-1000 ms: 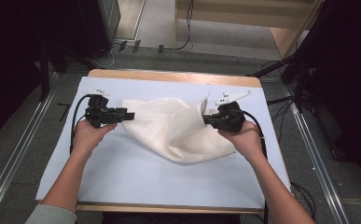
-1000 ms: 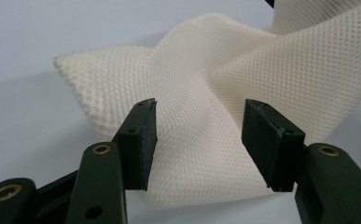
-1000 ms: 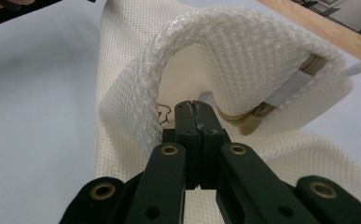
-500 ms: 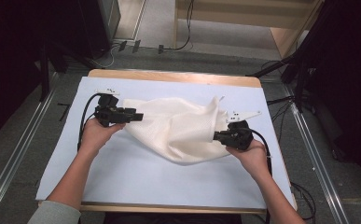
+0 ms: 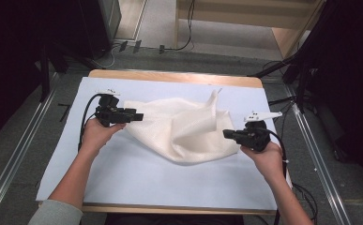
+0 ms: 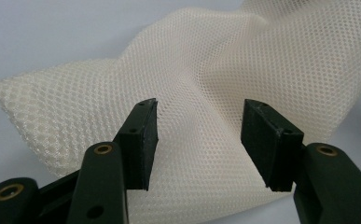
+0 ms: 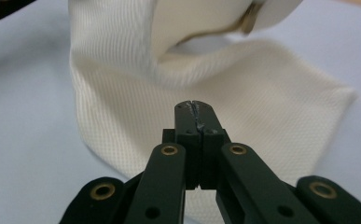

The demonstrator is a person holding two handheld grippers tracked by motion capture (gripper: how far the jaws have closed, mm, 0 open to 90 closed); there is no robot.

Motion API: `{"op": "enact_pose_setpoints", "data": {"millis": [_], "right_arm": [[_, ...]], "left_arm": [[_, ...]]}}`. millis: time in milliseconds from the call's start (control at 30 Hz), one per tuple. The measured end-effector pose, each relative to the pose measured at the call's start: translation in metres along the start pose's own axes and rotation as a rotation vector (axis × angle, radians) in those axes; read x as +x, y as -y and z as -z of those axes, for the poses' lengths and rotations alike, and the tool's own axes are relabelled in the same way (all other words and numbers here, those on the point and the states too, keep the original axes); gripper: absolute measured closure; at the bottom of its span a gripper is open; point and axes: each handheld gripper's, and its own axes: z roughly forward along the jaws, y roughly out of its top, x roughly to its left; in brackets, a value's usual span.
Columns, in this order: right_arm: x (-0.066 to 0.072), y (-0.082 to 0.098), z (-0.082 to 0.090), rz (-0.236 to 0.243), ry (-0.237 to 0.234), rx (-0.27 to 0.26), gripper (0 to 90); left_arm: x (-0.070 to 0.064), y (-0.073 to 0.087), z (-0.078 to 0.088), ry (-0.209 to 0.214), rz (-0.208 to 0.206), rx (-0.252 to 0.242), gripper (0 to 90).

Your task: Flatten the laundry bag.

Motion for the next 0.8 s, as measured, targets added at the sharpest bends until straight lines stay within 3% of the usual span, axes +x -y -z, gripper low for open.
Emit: {"op": "enact_pose_setpoints", "data": {"millis": [167,267,300,400,533,567,667,733,767,800], "right_arm": [[-0.002,-0.046,0.014,-0.001,0.001,-0.078,90.0],[-0.002,-0.059,0.011,0.007,0.003,-0.088,90.0],[-0.003,-0.072,0.003,0.013,-0.004,-0.083,90.0],[-0.002,-0.084,-0.008,0.021,-0.008,-0.064,90.0],[-0.004,-0.088,-0.021,0.024,-0.022,-0.037,90.0],[-0.005,-0.084,-0.027,0.024,-0.029,0.003,90.0],[-0.004,-0.074,-0.03,0.028,-0.039,0.026,90.0],[-0.002,-0.055,-0.03,0.026,-0.046,0.053,90.0],[-0.002,-0.055,-0.03,0.026,-0.046,0.053,90.0],[0.0,-0.04,-0.031,0.028,-0.046,0.076,90.0]], "left_arm": [[0.001,0.0,0.0,-0.004,0.003,0.0,47.0],[0.003,0.001,0.001,-0.01,0.004,0.004,47.0],[0.005,0.001,0.002,-0.008,0.008,0.001,47.0],[0.009,0.003,0.004,-0.013,0.021,0.0,47.1],[0.014,0.004,0.007,-0.02,0.033,0.011,47.2],[0.018,0.004,0.012,-0.031,0.042,0.008,47.2],[0.022,0.003,0.018,-0.042,0.048,-0.003,47.0],[0.03,0.002,0.025,-0.06,0.069,-0.019,46.6],[0.03,0.002,0.025,-0.06,0.069,-0.019,46.4],[0.033,0.001,0.028,-0.071,0.075,-0.026,46.0]]}}
